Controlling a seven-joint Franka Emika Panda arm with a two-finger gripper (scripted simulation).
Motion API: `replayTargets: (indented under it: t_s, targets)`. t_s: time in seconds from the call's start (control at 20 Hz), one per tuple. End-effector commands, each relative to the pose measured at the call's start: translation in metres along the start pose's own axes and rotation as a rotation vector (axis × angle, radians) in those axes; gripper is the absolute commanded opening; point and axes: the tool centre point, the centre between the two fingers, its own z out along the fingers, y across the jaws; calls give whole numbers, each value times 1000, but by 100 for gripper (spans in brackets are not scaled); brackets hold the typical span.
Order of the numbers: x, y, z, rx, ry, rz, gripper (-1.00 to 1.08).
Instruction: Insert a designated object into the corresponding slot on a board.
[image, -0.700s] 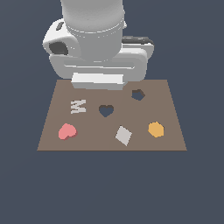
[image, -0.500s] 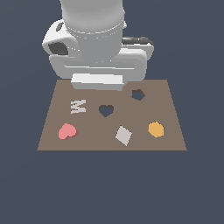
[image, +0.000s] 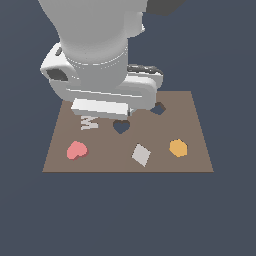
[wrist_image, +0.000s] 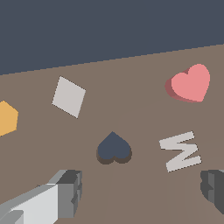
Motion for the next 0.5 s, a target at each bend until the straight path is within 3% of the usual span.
replayTargets:
  t_s: [0.0,0.45]
  targets:
    - [10,8,9,-2,1,34,100]
    - [56,50,51,-6,7,196,100]
